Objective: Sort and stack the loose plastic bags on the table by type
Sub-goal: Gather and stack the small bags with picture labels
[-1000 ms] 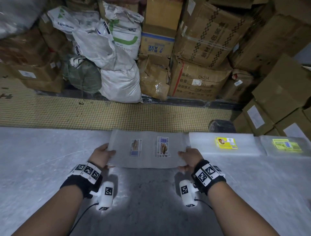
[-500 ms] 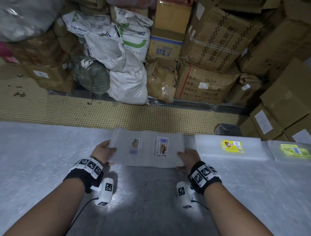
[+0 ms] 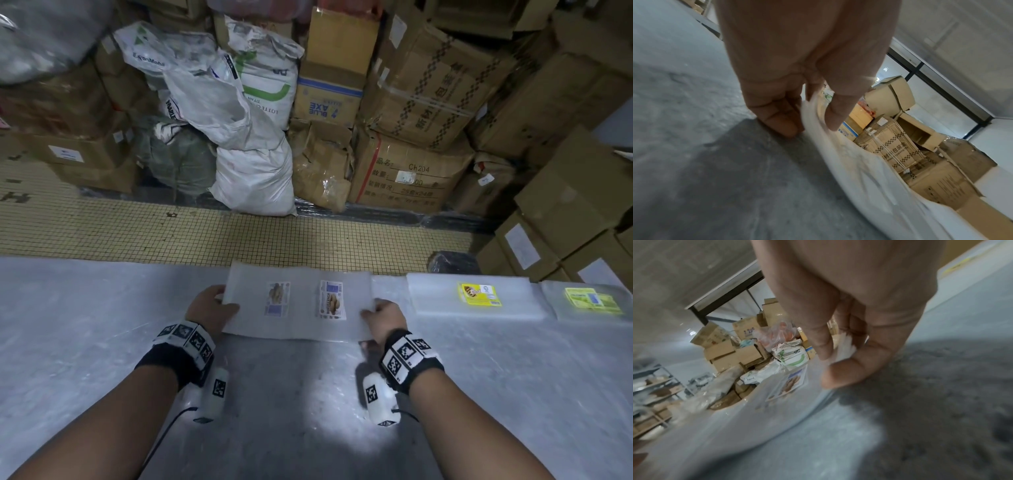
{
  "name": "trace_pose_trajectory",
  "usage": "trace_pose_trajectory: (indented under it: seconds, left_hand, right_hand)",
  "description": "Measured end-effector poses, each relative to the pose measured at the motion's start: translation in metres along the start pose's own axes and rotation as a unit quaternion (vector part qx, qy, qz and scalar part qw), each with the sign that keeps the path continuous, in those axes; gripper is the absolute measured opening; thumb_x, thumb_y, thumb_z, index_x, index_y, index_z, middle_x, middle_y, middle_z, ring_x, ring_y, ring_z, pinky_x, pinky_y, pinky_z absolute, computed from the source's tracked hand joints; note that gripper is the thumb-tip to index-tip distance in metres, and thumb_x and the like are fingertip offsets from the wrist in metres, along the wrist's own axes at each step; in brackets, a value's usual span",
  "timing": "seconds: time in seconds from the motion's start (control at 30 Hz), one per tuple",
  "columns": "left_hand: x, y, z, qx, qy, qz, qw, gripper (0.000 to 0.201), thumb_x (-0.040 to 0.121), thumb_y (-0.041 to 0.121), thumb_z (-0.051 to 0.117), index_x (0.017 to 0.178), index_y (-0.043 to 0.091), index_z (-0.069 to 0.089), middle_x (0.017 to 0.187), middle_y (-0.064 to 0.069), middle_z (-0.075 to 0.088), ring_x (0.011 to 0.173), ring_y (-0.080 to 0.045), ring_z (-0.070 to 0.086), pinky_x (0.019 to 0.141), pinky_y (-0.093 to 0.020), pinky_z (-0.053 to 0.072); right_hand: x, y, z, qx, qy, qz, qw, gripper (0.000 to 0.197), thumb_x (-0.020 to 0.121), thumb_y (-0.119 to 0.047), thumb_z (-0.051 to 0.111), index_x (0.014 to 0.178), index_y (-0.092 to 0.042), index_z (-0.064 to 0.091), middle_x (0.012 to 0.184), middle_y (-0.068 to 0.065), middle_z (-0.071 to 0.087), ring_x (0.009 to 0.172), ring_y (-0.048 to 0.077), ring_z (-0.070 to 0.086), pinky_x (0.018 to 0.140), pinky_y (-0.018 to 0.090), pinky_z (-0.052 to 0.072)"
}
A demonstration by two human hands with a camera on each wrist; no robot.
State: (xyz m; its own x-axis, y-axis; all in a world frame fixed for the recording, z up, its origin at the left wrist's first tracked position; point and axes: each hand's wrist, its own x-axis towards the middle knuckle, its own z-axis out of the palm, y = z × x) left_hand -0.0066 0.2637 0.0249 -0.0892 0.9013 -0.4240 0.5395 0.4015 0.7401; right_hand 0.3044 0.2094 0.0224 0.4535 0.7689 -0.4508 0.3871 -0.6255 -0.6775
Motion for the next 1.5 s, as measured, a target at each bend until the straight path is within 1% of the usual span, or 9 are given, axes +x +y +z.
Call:
trace_pose_trajectory:
  seconds: [0.3,0.43,0.6,0.7,0.9,1.03,1.17,1.37,1.5]
  left_hand:
    - [0.003,-0.011,-0.013,0.086,-0.009,0.003,0.996,0.04,0.086,0.018,0.068,0.124,0.013,0.058,0.111,-0.008,0.068,0.1,-0.026,0.062,0.09,-0.039,0.05]
    - [0.01,-0.009,-0.025,0.157,-0.02,-0.008,0.987,0.067,0.079,0.025,0.076,0.138,0.015,0.046,0.131,-0.013,0.057,0.114,-0.029,0.057,0.098,-0.04,0.047]
    - [0.019,0.009,-0.034,0.223,-0.064,0.125,0.965,0.095,0.072,0.034,0.083,0.15,0.019,0.031,0.153,-0.009,0.029,0.139,-0.028,0.032,0.113,-0.049,0.032]
    - [0.032,0.025,-0.03,0.249,-0.085,0.15,0.953,0.089,0.078,0.031,0.079,0.15,0.012,0.03,0.154,-0.009,0.028,0.14,-0.027,0.031,0.114,-0.044,0.031]
    - [0.053,0.04,-0.02,0.131,-0.059,0.048,0.988,0.068,0.091,0.022,0.066,0.149,0.009,0.033,0.15,-0.016,0.039,0.134,-0.032,0.042,0.11,-0.041,0.036]
    - [0.05,0.035,-0.012,0.066,-0.042,0.033,0.996,0.067,0.093,0.014,0.061,0.15,0.007,0.029,0.151,-0.014,0.038,0.137,-0.03,0.039,0.111,-0.041,0.035]
    - [0.042,0.021,-0.009,-0.088,-0.018,0.01,0.996,0.068,0.095,0.009,0.057,0.154,0.009,0.022,0.154,-0.008,0.035,0.141,-0.025,0.034,0.111,-0.036,0.03]
    - [0.014,-0.008,-0.004,-0.177,-0.07,0.022,0.982,0.052,0.092,0.0,0.054,0.139,0.019,0.05,0.132,-0.003,0.061,0.123,-0.027,0.056,0.107,-0.052,0.041]
    - [0.001,0.0,0.004,-0.157,-0.052,0.024,0.986,0.059,0.094,-0.001,0.05,0.145,0.026,0.039,0.129,0.004,0.055,0.122,-0.022,0.051,0.108,-0.045,0.038]
  right_hand:
    - [0.01,0.001,-0.011,-0.189,-0.018,-0.064,0.98,0.021,0.096,-0.033,0.054,0.104,-0.016,0.064,0.098,0.004,0.071,0.086,0.024,0.067,0.082,0.034,0.055]
    - [0.013,0.001,-0.021,-0.219,-0.037,-0.087,0.971,0.024,0.094,-0.043,0.055,0.093,-0.019,0.058,0.087,0.001,0.068,0.078,0.021,0.066,0.081,0.04,0.058]
    - [0.01,0.003,-0.032,-0.208,-0.05,-0.167,0.962,0.067,0.088,-0.046,0.066,0.145,-0.019,0.042,0.142,0.004,0.043,0.129,0.024,0.047,0.112,0.036,0.036]
    - [0.022,0.0,-0.03,-0.178,-0.062,-0.179,0.966,0.066,0.089,-0.036,0.067,0.147,-0.02,0.04,0.145,0.0,0.044,0.131,0.02,0.047,0.112,0.033,0.036]
    - [0.057,-0.017,-0.026,-0.031,-0.062,-0.057,0.996,0.048,0.093,-0.007,0.058,0.139,-0.017,0.049,0.127,0.009,0.062,0.1,0.025,0.063,0.092,0.042,0.054]
    - [0.064,-0.016,-0.022,-0.015,-0.055,-0.055,0.997,0.046,0.094,-0.005,0.057,0.138,-0.018,0.051,0.13,0.004,0.059,0.103,0.02,0.061,0.084,0.028,0.052]
    - [0.066,-0.011,-0.021,0.068,-0.033,-0.039,0.996,0.037,0.096,0.0,0.052,0.131,-0.01,0.055,0.114,0.006,0.062,0.078,0.016,0.058,0.072,0.031,0.049]
    - [0.043,0.0,-0.012,0.222,-0.057,-0.028,0.973,0.05,0.094,0.014,0.041,0.139,-0.007,0.047,0.137,0.002,0.056,0.123,0.017,0.055,0.103,0.034,0.047]
    - [0.032,-0.004,-0.011,0.24,-0.055,-0.039,0.969,0.051,0.093,0.018,0.037,0.136,-0.006,0.05,0.13,-0.002,0.059,0.119,0.013,0.056,0.095,0.025,0.049]
